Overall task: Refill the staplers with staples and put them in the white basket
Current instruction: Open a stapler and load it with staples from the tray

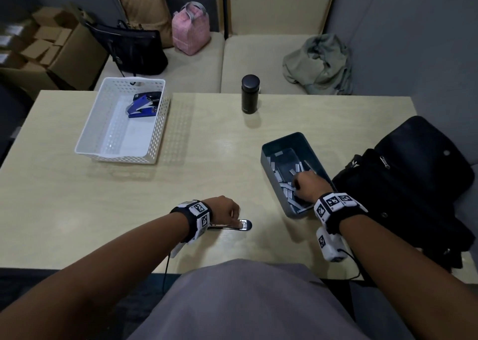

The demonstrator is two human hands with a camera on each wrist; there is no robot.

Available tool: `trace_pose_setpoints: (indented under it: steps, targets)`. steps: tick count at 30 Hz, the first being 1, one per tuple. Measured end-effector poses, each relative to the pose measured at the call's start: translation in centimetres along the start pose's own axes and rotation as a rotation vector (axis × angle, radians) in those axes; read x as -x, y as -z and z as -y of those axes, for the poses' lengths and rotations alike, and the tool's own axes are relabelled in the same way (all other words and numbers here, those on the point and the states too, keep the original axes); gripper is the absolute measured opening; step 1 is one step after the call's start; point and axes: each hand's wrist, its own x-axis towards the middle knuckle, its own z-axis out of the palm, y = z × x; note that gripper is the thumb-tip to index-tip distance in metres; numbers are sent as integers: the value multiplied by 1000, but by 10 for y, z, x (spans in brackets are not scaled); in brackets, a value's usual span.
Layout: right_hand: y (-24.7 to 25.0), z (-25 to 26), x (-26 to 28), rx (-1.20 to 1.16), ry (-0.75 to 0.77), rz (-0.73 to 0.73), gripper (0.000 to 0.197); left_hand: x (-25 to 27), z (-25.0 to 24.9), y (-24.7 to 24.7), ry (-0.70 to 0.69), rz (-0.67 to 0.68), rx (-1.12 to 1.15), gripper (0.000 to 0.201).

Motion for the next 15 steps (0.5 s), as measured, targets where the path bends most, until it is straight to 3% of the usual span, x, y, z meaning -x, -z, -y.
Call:
trace_pose_setpoints:
  steps: [9,11,15]
  targets:
    - [-9,15,-6,272,0,-51,22,3,6,-1,-18,3,54,36]
    - [-7,12,-6,174,-13,-59,21,2,6,0,-27,2,42,29]
    - [11,12,-4,-277,-53,-185,8,2,9,-2,-31,-7,21,21]
